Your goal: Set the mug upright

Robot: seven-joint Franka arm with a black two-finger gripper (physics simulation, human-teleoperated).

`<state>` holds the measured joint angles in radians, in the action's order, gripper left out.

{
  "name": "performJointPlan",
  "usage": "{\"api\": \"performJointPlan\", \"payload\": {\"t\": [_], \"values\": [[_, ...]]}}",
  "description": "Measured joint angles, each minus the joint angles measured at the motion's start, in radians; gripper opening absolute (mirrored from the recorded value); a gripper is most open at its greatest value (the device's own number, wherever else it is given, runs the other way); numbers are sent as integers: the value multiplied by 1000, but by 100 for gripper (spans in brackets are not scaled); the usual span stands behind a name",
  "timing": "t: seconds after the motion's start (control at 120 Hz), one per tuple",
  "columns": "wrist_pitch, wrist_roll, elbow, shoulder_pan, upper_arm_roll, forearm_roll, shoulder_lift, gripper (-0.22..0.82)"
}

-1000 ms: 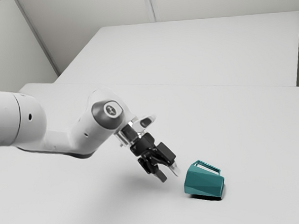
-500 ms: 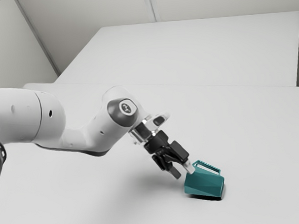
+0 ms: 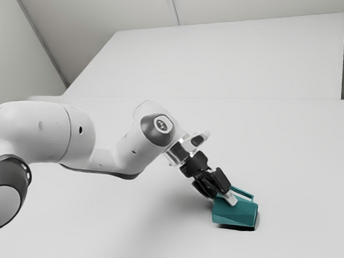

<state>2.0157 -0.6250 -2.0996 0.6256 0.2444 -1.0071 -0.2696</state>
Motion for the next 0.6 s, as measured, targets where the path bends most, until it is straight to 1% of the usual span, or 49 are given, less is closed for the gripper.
{"api": "performJointPlan", "payload": {"t": [0.15,0.258,0.342,0.383,0.6], "values": [[1,-8,13,8,-2,0,0,11],[2,-12,18,16,-2,-2,2,2],[3,-13,19,21,-2,-6,4,-2],[4,-13,19,25,-2,-9,7,-6],[8,-3,16,45,-2,-23,35,-14]]}}
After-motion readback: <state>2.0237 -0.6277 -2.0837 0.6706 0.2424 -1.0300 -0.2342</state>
